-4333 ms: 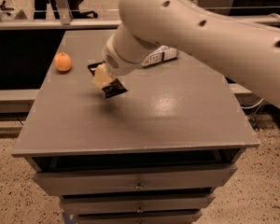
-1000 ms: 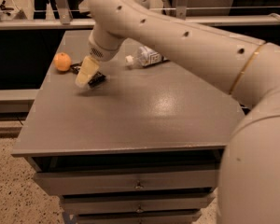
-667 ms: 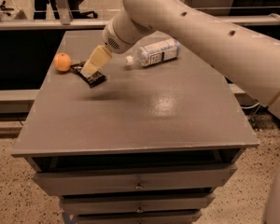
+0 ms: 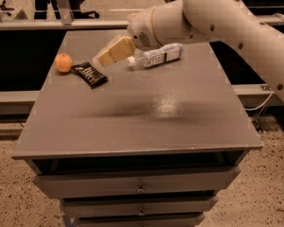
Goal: Move rxbar chocolate near orange
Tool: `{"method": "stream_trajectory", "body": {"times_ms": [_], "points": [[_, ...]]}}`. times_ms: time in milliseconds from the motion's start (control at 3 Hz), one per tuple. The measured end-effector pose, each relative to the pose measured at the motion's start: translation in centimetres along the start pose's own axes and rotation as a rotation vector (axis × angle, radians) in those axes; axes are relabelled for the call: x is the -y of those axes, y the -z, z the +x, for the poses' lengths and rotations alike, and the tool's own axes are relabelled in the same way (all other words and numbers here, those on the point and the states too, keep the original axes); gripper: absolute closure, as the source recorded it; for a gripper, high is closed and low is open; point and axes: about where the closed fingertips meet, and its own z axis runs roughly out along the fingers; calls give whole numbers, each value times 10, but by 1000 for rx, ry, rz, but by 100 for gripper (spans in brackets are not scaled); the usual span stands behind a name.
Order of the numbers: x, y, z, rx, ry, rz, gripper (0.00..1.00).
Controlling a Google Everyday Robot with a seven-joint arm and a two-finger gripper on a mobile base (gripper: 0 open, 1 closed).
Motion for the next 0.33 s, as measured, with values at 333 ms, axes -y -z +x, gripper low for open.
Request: {"method": "stream_trajectory", "body": {"times_ms": [333], "points": [[8, 42, 3, 53, -18, 33, 0]]}}
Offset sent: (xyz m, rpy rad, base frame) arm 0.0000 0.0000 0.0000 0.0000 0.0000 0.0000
